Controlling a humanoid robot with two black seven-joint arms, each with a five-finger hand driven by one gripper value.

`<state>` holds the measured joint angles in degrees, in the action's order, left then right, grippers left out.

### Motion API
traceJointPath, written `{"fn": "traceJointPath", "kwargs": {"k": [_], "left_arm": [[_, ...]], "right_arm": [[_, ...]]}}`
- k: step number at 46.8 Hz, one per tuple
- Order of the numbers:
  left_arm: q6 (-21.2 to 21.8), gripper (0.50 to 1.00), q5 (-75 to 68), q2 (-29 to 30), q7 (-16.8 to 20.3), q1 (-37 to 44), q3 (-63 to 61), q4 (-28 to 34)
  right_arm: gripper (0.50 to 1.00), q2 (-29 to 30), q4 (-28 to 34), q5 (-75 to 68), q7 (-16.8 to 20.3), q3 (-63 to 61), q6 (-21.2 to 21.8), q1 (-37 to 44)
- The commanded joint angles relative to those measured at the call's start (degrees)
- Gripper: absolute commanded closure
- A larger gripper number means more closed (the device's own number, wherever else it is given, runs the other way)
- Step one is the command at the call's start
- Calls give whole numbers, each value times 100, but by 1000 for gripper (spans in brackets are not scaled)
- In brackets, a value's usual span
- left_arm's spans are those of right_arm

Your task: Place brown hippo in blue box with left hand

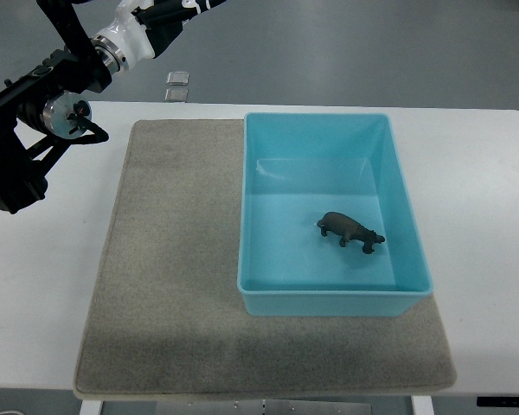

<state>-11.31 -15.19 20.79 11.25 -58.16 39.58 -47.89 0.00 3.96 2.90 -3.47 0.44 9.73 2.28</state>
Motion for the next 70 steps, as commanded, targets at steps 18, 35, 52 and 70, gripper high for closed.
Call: {"fn": "traceJointPath", "kwargs": {"k": [18,35,52,70], "left_arm": [[278,501,1728,-49,-9,691,349,192],[384,501,2371,-277,-9,964,410,622],[384,501,2608,-277,-18,1087,657,781],[392,501,2723,-348,-18,1140,665,781]], "right_arm": [[564,0,0,0,-4,0,3,0],[564,0,0,0,-4,0,3,0],[564,0,0,0,-4,0,3,0],[564,0,9,-9,4,0,3,0]]}}
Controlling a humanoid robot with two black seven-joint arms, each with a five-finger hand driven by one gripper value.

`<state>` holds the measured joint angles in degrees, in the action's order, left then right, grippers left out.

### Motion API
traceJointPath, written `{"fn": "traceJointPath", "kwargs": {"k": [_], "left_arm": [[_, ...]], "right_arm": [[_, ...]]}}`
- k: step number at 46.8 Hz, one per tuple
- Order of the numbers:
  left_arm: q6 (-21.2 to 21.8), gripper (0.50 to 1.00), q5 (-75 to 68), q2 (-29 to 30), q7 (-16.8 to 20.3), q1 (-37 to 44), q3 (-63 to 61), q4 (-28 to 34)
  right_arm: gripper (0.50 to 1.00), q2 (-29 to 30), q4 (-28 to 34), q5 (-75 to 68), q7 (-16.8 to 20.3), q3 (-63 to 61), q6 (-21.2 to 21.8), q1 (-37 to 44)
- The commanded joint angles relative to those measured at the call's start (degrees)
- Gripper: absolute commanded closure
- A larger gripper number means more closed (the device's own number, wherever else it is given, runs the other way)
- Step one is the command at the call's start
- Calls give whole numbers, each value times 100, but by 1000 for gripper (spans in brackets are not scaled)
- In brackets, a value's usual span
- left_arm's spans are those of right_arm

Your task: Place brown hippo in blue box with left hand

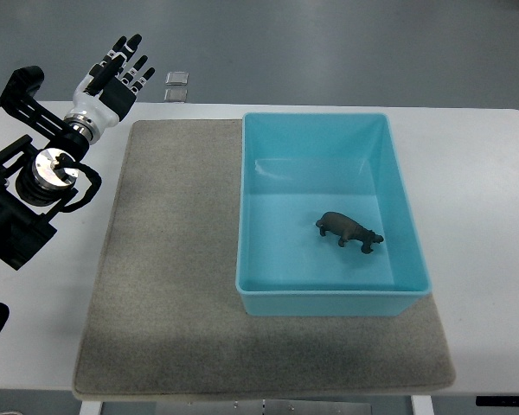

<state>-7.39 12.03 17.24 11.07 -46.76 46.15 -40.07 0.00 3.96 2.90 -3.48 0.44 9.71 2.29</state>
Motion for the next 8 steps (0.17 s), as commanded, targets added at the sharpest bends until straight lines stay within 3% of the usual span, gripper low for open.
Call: {"fn": "traceJointPath", "kwargs": {"k": [1,8], "left_arm": [[1,501,1,7,0,0,8,0],[1,501,1,7,0,9,8,0]], "right_arm": [[564,0,26,-9,6,0,14,0],[564,0,70,35,6,0,75,0]]}}
